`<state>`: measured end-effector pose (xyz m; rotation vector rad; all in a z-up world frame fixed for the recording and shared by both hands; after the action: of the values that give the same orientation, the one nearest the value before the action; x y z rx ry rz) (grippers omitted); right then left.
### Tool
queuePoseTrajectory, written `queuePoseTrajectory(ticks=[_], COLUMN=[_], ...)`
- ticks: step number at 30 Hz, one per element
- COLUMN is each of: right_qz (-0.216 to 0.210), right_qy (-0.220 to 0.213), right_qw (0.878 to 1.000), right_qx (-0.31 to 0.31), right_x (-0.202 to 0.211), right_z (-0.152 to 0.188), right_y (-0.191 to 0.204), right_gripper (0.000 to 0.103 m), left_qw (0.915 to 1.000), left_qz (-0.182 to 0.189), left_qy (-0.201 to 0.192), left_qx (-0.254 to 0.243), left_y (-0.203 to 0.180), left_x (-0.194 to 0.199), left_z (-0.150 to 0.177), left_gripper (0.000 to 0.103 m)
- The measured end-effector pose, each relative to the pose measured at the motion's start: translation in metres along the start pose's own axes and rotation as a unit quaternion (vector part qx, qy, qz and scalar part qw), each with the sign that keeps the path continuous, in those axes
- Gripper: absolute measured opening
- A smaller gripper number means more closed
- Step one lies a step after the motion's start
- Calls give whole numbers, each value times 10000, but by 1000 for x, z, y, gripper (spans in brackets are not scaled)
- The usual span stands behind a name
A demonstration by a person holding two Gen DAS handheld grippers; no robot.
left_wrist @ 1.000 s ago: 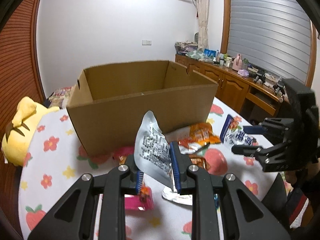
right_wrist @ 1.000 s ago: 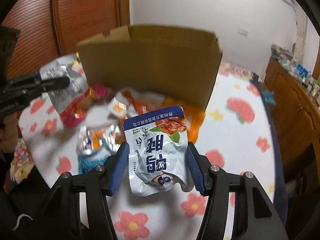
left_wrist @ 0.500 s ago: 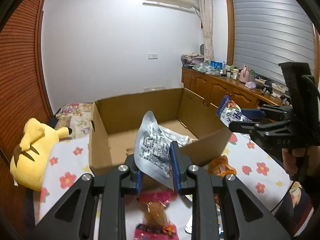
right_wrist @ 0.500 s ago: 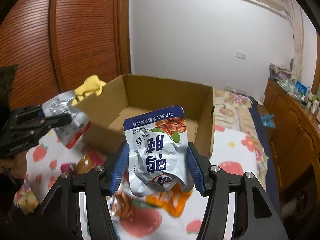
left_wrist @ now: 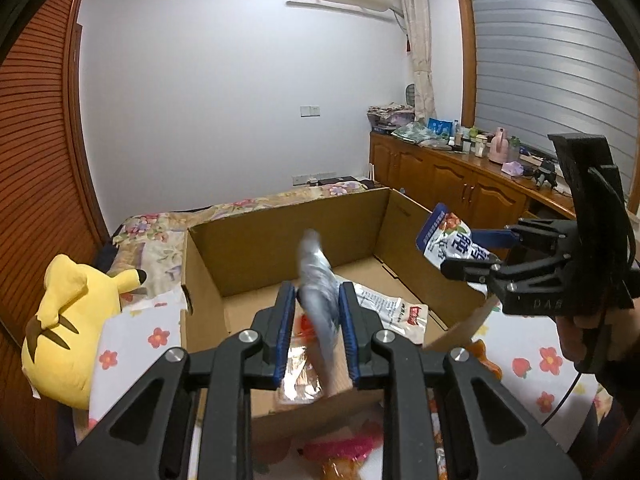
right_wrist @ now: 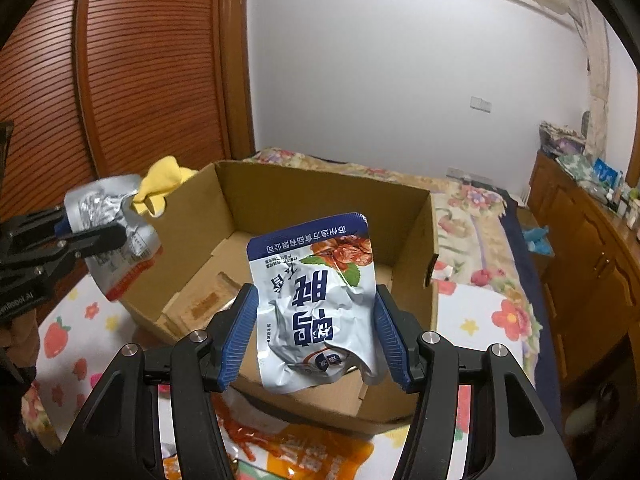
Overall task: Organize snacks
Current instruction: 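Lift the duck-neck pouch with the right tool while the left tool carries the silver packet over the box, then open both tools over the box to drop the duck-neck pouch and silver packet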
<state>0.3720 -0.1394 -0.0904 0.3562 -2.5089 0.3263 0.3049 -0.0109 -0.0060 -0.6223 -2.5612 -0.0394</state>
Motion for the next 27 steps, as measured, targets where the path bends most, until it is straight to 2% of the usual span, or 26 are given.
queuePoseTrajectory(ticks=[10, 14, 24, 27], right_qz=[-60, -67, -181, -191], right_qy=[172, 181, 67, 58], right_qw=[9998, 9998, 9998, 9998], right_qx=[-20, -40, -4, 1], right_x=[-19, -21, 8, 21], right_z=[4, 3, 5, 12], right_y=[-3, -4, 3, 5], right_gripper=[60, 65, 67, 67], left_qw=[10000, 9999, 9997, 9995], left_qz=[12, -7, 39, 98], left_qy=[81, 106, 241, 289], left_qx=[-17, -5, 49, 75], left_y=[4, 5, -4, -10], left_x=[-18, -20, -3, 8], left_z=[-4, -2, 18, 29], left_gripper=[20, 20, 24, 28])
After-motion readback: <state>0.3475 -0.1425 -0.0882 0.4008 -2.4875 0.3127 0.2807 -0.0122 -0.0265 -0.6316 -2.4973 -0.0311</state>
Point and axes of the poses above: each gripper's, at about its wrist camera, not at the fingertips, and x roughly against the way its jaws point, y to its left, z to its underside, the point moved 9 cm from there along -x, roughly the way its jaws point, and after that the axes turned 10 degrees about z, right-handed, at the moved point
